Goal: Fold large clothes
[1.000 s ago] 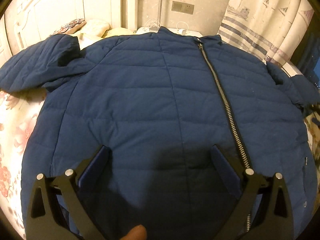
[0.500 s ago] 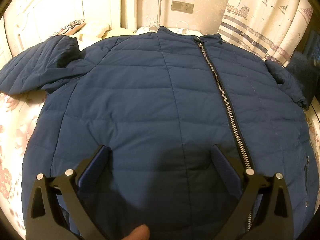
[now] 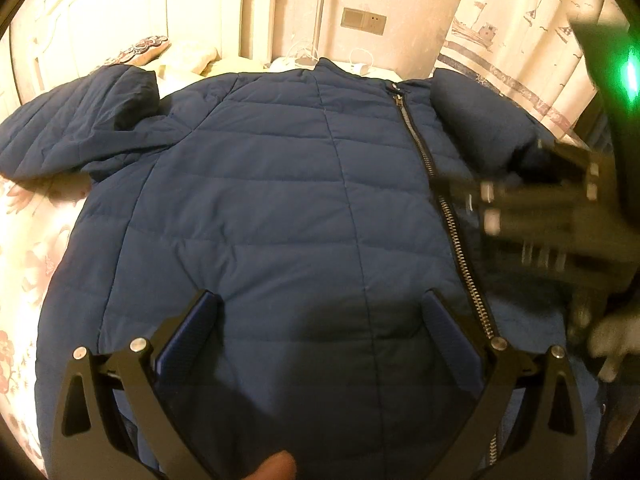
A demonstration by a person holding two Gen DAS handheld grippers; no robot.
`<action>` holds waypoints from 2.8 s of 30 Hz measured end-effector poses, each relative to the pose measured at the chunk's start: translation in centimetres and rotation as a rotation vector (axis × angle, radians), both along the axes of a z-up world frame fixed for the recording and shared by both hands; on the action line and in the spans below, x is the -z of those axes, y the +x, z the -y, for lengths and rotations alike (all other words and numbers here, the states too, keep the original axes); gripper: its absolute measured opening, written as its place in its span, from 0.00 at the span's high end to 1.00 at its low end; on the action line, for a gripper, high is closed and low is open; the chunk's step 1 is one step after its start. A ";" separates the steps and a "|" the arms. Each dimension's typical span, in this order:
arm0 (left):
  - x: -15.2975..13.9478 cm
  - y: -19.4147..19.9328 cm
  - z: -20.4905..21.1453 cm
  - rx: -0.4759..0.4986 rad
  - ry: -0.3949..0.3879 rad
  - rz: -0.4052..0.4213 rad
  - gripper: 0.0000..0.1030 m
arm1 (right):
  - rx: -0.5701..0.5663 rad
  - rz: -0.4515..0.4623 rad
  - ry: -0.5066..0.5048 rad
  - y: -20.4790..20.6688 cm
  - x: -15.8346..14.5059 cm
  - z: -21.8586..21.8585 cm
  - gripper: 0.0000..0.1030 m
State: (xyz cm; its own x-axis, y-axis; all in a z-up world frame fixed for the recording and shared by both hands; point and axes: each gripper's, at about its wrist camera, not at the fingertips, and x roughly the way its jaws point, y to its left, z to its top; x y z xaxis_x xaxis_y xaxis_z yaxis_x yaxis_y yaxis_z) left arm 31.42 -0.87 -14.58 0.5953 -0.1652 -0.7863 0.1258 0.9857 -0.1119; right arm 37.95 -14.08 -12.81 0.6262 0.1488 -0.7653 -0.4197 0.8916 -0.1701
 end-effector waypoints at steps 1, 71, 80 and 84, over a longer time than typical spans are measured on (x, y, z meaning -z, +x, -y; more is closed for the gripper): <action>0.0 0.0 0.0 0.000 0.001 0.000 0.02 | 0.003 -0.016 0.009 -0.6 0.2 0.6 0.25; -3.9 5.2 19.4 0.371 0.294 0.176 0.77 | 0.628 0.102 0.799 -11.3 0.4 24.0 0.31; -9.2 7.9 3.2 0.103 -0.224 0.147 0.78 | 0.629 0.098 0.803 -11.3 0.4 24.0 0.30; -7.3 8.6 -4.5 -0.025 -0.339 0.081 0.77 | 0.627 0.094 0.799 -11.3 0.5 24.0 0.29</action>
